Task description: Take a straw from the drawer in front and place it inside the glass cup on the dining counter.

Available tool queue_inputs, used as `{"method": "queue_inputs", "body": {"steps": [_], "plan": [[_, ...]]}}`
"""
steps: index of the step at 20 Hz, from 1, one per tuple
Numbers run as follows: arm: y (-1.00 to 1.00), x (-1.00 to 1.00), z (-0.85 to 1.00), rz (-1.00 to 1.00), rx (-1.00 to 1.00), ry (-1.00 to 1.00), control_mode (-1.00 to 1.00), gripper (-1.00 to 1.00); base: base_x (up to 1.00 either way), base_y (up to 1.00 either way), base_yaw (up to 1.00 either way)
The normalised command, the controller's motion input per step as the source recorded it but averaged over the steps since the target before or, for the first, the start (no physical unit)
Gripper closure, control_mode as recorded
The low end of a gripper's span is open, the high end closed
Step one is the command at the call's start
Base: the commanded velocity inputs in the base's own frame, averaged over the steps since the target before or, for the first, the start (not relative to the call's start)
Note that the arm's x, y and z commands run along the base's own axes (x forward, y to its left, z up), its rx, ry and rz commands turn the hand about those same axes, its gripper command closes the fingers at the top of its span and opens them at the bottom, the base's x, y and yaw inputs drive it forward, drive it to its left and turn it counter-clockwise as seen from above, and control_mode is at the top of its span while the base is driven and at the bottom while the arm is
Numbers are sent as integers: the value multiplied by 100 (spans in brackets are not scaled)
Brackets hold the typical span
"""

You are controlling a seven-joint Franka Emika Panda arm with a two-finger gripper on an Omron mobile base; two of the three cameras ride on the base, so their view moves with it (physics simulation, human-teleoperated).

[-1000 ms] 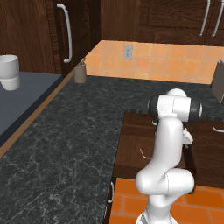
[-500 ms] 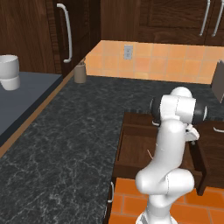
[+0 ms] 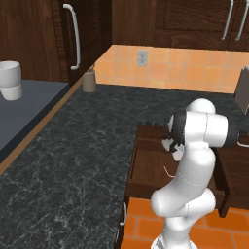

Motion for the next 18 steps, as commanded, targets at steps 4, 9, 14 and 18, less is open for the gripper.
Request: {"method": "queue_inputs", "body": {"steps": [4,9,14,18], "plan": [[22,0,0,10,34,16,-100,-100,0,0,0],[22,9,0,12,27,0,-100,-100,0,0,0],[39,29,-13,10,13,-4,-100,-100,0,0,0],[43,24,-13,10,8,-9,-100,-100,0,0,0]]}}
